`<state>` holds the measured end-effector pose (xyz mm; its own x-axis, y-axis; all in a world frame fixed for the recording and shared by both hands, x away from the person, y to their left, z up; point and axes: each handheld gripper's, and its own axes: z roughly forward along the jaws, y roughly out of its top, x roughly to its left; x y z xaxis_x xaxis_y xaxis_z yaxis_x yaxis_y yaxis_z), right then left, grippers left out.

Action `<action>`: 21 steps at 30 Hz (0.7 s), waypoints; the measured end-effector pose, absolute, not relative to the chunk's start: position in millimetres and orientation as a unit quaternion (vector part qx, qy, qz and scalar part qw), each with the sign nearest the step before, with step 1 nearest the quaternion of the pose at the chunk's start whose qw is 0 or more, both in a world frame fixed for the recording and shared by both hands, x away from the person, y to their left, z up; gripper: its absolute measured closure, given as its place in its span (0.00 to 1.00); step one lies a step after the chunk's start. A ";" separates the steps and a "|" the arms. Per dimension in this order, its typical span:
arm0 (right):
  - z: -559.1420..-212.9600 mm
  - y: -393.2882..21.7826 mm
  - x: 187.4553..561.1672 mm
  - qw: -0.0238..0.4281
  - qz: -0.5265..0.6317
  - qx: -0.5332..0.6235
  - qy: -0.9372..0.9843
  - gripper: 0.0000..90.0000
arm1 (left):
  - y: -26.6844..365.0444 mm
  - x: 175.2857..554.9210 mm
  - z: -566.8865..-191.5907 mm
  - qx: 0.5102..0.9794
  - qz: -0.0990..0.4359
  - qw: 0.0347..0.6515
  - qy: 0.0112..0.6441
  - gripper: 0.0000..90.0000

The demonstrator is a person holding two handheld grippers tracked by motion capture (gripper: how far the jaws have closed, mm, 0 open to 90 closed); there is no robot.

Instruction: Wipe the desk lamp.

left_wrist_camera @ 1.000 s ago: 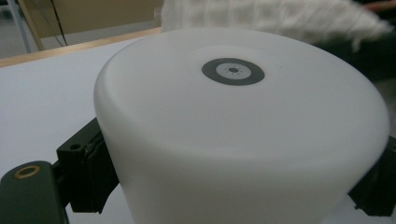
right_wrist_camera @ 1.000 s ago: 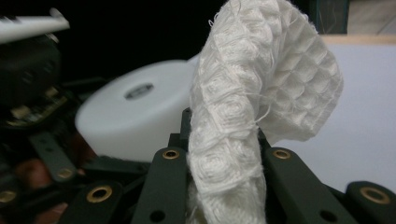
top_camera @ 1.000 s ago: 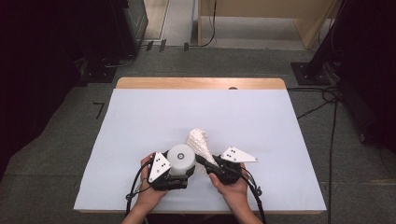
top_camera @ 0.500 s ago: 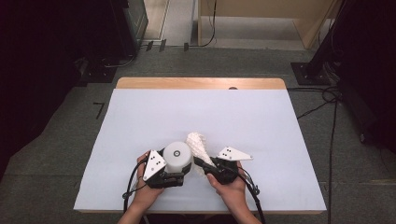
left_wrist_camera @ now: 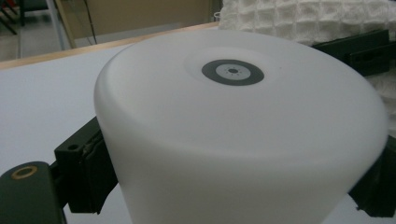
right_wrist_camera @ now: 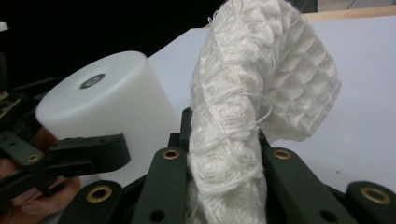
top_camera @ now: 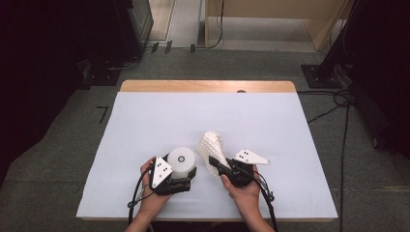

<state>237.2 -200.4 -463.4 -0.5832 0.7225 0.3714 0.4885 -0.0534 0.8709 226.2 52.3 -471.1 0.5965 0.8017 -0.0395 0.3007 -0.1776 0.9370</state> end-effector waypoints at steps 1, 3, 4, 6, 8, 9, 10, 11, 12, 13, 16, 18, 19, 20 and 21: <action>-464.3 -201.3 238.3 0.104 0.572 0.446 0.681 0.86 | 50.4 225.6 -469.9 0.722 0.244 0.513 0.396 0.02; -466.1 -201.6 239.2 0.105 0.567 0.453 0.680 0.86 | 46.2 223.2 -467.5 0.709 0.241 0.510 0.423 0.01; -466.9 -201.2 239.3 0.105 0.564 0.455 0.681 0.86 | 43.5 221.5 -466.9 0.706 0.248 0.505 0.429 0.01; -469.4 -199.8 239.6 0.106 0.560 0.454 0.685 0.86 | 37.8 218.9 -467.7 0.705 0.264 0.491 0.439 0.01; -471.6 -197.9 239.7 0.103 0.556 0.454 0.689 0.86 | 33.9 218.5 -470.9 0.709 0.269 0.476 0.445 0.02; -472.1 -197.1 239.3 0.102 0.555 0.454 0.690 0.86 | 33.0 217.3 -471.9 0.706 0.284 0.469 0.448 0.04; -472.5 -196.1 238.9 0.101 0.555 0.453 0.691 0.86 | 33.0 217.1 -472.1 0.706 0.287 0.469 0.446 0.09; -472.8 -195.5 238.7 0.102 0.554 0.450 0.693 0.86 | 33.1 217.5 -471.8 0.710 0.286 0.469 0.441 0.10; -473.0 -194.8 238.6 0.102 0.554 0.448 0.695 0.86 | 33.9 218.7 -470.9 0.716 0.281 0.468 0.435 0.10; -472.8 -194.2 238.2 0.100 0.554 0.447 0.695 0.86 | 35.1 220.2 -469.9 0.721 0.272 0.470 0.431 0.10; -469.8 -193.9 237.4 0.091 0.557 0.450 0.692 0.86 | 40.5 221.3 -464.9 0.728 0.256 0.492 0.402 0.10; -464.7 -192.4 235.5 0.091 0.563 0.443 0.692 0.86 | 44.7 220.1 -458.9 0.737 0.249 0.513 0.365 0.10; -461.9 -191.4 234.5 0.092 0.565 0.438 0.693 0.86 | 47.2 219.8 -455.6 0.741 0.239 0.524 0.346 0.10; -459.7 -190.1 233.7 0.092 0.568 0.433 0.694 0.86 | 49.7 220.0 -453.0 0.743 0.225 0.536 0.333 0.10; -458.0 -188.7 232.9 0.091 0.570 0.428 0.695 0.86 | 52.4 220.4 -451.0 0.745 0.210 0.546 0.320 0.10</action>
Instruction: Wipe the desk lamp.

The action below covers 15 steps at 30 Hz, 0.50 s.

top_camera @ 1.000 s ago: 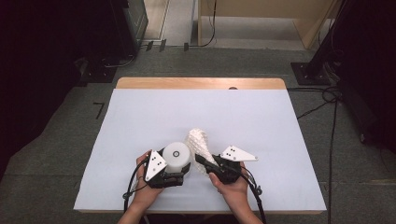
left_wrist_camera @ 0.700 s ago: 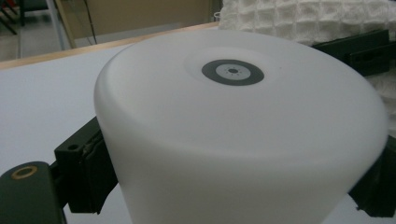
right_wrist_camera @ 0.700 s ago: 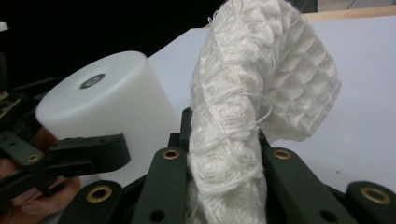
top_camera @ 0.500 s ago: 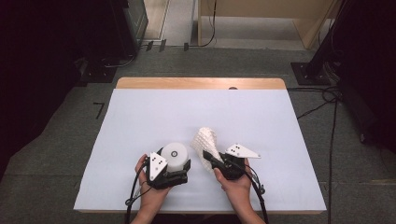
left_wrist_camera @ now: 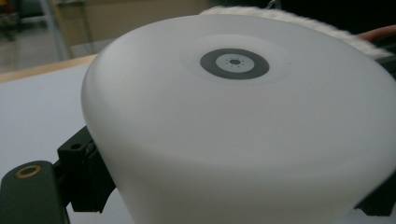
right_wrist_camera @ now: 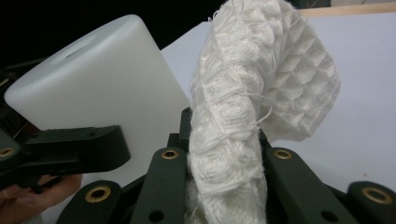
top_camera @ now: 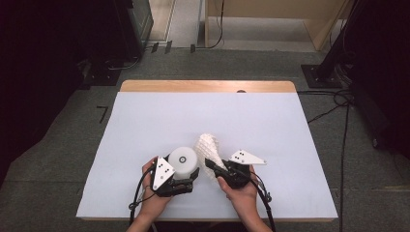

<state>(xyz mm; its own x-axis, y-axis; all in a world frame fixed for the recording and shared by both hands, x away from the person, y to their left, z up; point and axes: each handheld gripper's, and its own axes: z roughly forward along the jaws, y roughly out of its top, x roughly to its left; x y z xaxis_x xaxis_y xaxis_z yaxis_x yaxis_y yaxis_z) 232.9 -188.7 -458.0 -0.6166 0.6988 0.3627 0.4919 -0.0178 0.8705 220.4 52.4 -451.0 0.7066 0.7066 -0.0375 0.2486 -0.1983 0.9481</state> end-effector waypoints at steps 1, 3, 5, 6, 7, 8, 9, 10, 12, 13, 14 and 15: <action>-457.1 -187.5 232.2 0.090 0.572 0.423 0.697 0.86 | 54.6 220.7 -449.9 0.746 0.199 0.554 0.311 0.10; -456.6 -185.5 230.2 0.086 0.574 0.416 0.700 0.86 | 55.4 221.7 -449.9 0.749 0.194 0.553 0.309 0.10; -455.3 -184.4 228.9 0.082 0.577 0.411 0.701 0.86 | 53.8 223.5 -452.0 0.756 0.200 0.541 0.310 0.10; -453.3 -184.5 228.4 0.076 0.581 0.412 0.698 0.86 | 53.2 224.4 -453.3 0.759 0.200 0.535 0.312 0.10; -450.3 -185.0 227.5 0.074 0.586 0.411 0.695 0.86 | 52.9 225.3 -454.6 0.761 0.198 0.532 0.315 0.10; -446.5 -185.4 226.3 0.077 0.590 0.407 0.694 0.86 | 52.9 226.0 -455.4 0.761 0.197 0.529 0.320 0.10; -442.5 -185.5 224.8 0.081 0.594 0.402 0.692 0.86 | 53.2 226.8 -455.9 0.760 0.197 0.529 0.322 0.10; -438.7 -185.5 223.2 0.082 0.599 0.399 0.690 0.86 | 53.8 227.1 -455.8 0.759 0.196 0.530 0.325 0.10; -434.3 -185.1 221.1 0.088 0.602 0.391 0.690 0.86 | 55.6 227.4 -455.0 0.757 0.195 0.534 0.322 0.10; -434.2 -184.6 221.1 0.089 0.601 0.389 0.692 0.86 | 56.1 226.9 -454.5 0.755 0.195 0.537 0.322 0.10; -435.9 -184.1 222.1 0.089 0.600 0.387 0.695 0.86 | 56.8 226.6 -453.7 0.754 0.196 0.538 0.321 0.10; -438.7 -183.5 223.0 0.086 0.596 0.390 0.697 0.86 | 57.5 226.1 -452.8 0.753 0.198 0.540 0.320 0.10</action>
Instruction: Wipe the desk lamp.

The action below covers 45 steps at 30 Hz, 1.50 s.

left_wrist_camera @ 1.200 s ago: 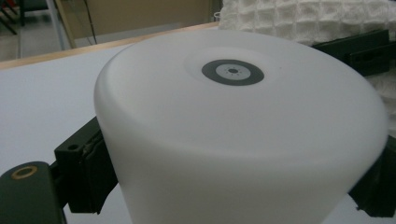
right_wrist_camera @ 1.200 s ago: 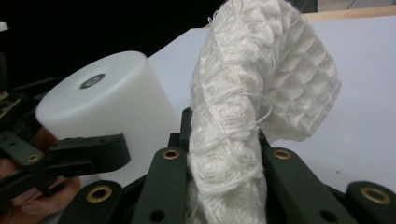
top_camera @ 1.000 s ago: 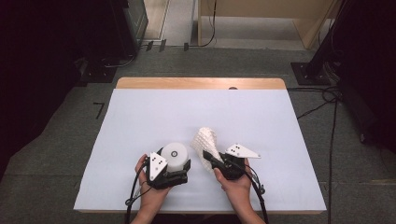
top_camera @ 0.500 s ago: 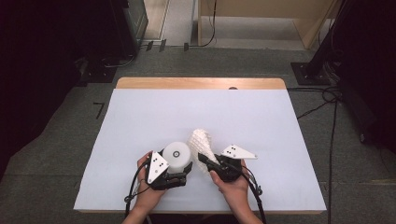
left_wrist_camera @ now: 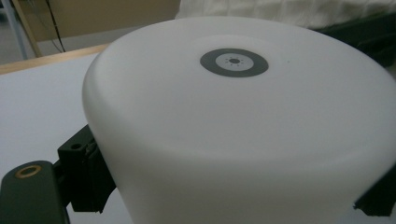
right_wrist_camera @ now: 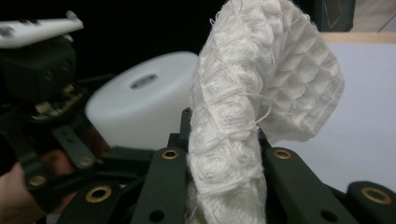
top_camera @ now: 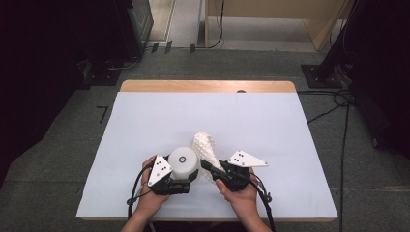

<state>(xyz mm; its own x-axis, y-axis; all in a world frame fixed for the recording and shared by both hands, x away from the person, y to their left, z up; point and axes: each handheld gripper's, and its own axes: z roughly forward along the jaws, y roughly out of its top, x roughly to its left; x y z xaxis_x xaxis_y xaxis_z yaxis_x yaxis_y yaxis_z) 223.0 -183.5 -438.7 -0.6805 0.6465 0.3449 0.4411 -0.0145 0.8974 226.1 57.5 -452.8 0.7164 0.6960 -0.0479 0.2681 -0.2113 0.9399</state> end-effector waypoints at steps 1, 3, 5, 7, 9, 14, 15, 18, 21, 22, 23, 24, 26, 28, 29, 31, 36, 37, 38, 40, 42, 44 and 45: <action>-442.9 -182.8 224.6 0.083 0.591 0.393 0.700 0.86 | 58.0 225.6 -451.9 0.750 0.199 0.544 0.320 0.10; -453.3 -180.5 228.6 0.074 0.573 0.403 0.709 0.86 | 60.0 225.8 -449.5 0.746 0.200 0.548 0.321 0.10; -461.6 -179.7 232.0 0.062 0.561 0.416 0.714 0.86 | 61.3 226.6 -448.6 0.744 0.198 0.550 0.323 0.10; -463.4 -180.3 233.6 0.056 0.561 0.418 0.712 0.86 | 61.2 227.2 -450.0 0.747 0.194 0.548 0.323 0.10; -459.1 -181.7 232.8 0.057 0.568 0.413 0.709 0.86 | 58.7 227.0 -452.6 0.754 0.190 0.543 0.318 0.10; -440.5 -187.7 227.3 0.078 0.595 0.393 0.696 0.86 | 50.3 226.0 -459.8 0.767 0.187 0.529 0.310 0.10; -438.2 -189.4 226.6 0.079 0.601 0.392 0.692 0.86 | 49.9 225.7 -459.8 0.768 0.188 0.529 0.309 0.10; -440.6 -189.6 227.2 0.078 0.599 0.395 0.692 0.86 | 50.7 225.5 -457.3 0.761 0.191 0.536 0.311 0.10; -454.0 -184.5 231.6 0.063 0.575 0.408 0.706 0.86 | 54.3 225.4 -454.4 0.753 0.193 0.544 0.316 0.10; -457.9 -183.8 233.3 0.056 0.568 0.413 0.710 0.86 | 55.3 225.5 -453.9 0.752 0.193 0.546 0.315 0.10; -460.3 -183.7 234.5 0.051 0.566 0.416 0.710 0.86 | 55.5 225.6 -454.1 0.753 0.193 0.545 0.314 0.10; -461.1 -183.9 235.0 0.050 0.566 0.416 0.710 0.86 | 55.5 225.8 -454.9 0.755 0.196 0.541 0.314 0.10; -459.4 -185.1 235.6 0.054 0.566 0.416 0.710 0.86 | 54.5 226.8 -458.7 0.756 0.199 0.537 0.317 0.10; -457.4 -186.6 235.6 0.054 0.571 0.415 0.706 0.86 | 54.0 228.7 -463.6 0.758 0.200 0.530 0.323 0.10; -457.2 -187.1 235.8 0.057 0.572 0.414 0.706 0.86 | 53.6 229.6 -466.0 0.759 0.200 0.527 0.326 0.10; -458.0 -188.3 236.1 0.056 0.570 0.419 0.704 0.86 | 52.3 230.8 -469.8 0.761 0.203 0.520 0.330 0.10; -460.9 -189.5 237.6 0.057 0.568 0.423 0.704 0.86 | 47.7 228.4 -471.5 0.767 0.216 0.510 0.324 0.10; -460.6 -189.7 237.6 0.058 0.567 0.423 0.704 0.86 | 47.3 228.1 -471.6 0.767 0.216 0.510 0.325 0.10; -460.3 -190.0 237.7 0.059 0.568 0.423 0.703 0.86 | 47.3 228.1 -471.6 0.766 0.216 0.509 0.327 0.10; -459.6 -191.6 238.2 0.061 0.569 0.424 0.702 0.86 | 47.6 228.2 -471.4 0.761 0.212 0.511 0.338 0.10; -458.9 -193.4 238.4 0.064 0.570 0.427 0.699 0.86 | 45.8 226.1 -470.5 0.753 0.223 0.511 0.350 0.08; -458.6 -195.2 238.6 0.066 0.572 0.428 0.697 0.86 | 40.2 222.0 -466.8 0.745 0.240 0.506 0.363 0.03; -458.4 -195.9 238.5 0.066 0.570 0.431 0.696 0.86 | 37.5 219.7 -465.2 0.740 0.248 0.503 0.372 0.03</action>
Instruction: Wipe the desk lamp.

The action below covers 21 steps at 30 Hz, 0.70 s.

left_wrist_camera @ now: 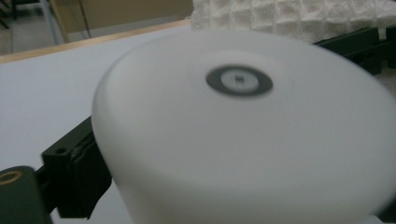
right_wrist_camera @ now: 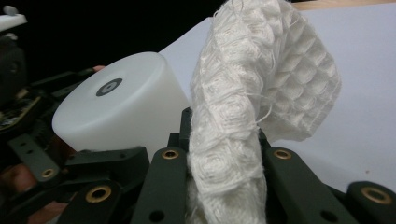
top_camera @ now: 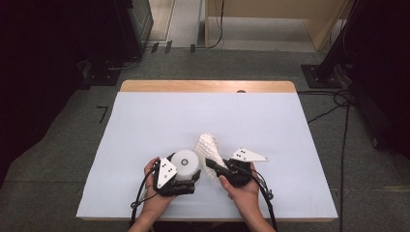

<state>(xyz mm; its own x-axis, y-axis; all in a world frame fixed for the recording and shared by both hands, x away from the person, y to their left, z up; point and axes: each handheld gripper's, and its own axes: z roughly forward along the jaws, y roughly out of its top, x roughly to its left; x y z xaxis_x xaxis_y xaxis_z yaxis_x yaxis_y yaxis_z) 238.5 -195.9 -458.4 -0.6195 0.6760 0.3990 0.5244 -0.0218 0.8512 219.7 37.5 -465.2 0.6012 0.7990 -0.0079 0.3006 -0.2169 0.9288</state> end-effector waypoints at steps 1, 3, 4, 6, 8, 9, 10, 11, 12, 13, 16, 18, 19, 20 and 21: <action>-458.7 -196.6 239.0 0.068 0.571 0.430 0.696 0.86 | 34.6 218.2 -464.5 0.737 0.255 0.497 0.380 0.03; -459.4 -196.8 239.2 0.069 0.570 0.434 0.695 0.86 | 29.2 216.7 -465.7 0.737 0.267 0.479 0.396 0.03; -459.9 -196.7 239.4 0.069 0.569 0.434 0.695 0.86 | 27.8 216.2 -466.7 0.735 0.270 0.473 0.404 0.03; -460.8 -195.9 239.2 0.068 0.567 0.434 0.697 0.86 | 27.4 215.3 -468.2 0.731 0.271 0.474 0.410 0.08; -461.5 -194.8 239.0 0.069 0.566 0.434 0.697 0.86 | 26.5 214.4 -467.6 0.733 0.273 0.471 0.408 0.10; -461.8 -194.6 239.2 0.071 0.567 0.432 0.698 0.86 | 26.4 214.4 -466.8 0.734 0.271 0.470 0.408 0.10; -461.7 -194.4 239.0 0.071 0.565 0.433 0.699 0.86 | 26.7 214.6 -466.3 0.738 0.266 0.470 0.403 0.10; -461.8 -194.3 238.9 0.072 0.563 0.433 0.700 0.86 | 26.8 214.7 -466.3 0.741 0.262 0.473 0.398 0.10; -462.1 -194.2 239.0 0.072 0.563 0.433 0.700 0.86 | 27.1 214.8 -465.8 0.743 0.259 0.476 0.392 0.10; -462.4 -194.0 239.0 0.070 0.563 0.433 0.700 0.86 | 28.5 215.0 -464.8 0.746 0.253 0.482 0.382 0.10; -463.9 -191.4 238.6 0.070 0.562 0.428 0.704 0.86 | 36.8 215.8 -458.2 0.746 0.210 0.528 0.347 0.10; -464.3 -189.4 237.4 0.068 0.561 0.428 0.705 0.86 | 42.4 217.0 -453.4 0.749 0.185 0.546 0.325 0.10; -464.3 -189.1 237.4 0.067 0.564 0.424 0.705 0.87 | 44.1 216.9 -452.1 0.751 0.183 0.550 0.317 0.10; -463.5 -189.0 236.6 0.062 0.567 0.422 0.704 0.87 | 45.4 216.8 -451.3 0.750 0.187 0.552 0.313 0.10; -462.5 -189.2 236.2 0.064 0.573 0.416 0.703 0.87 | 47.1 217.5 -451.0 0.750 0.190 0.550 0.313 0.10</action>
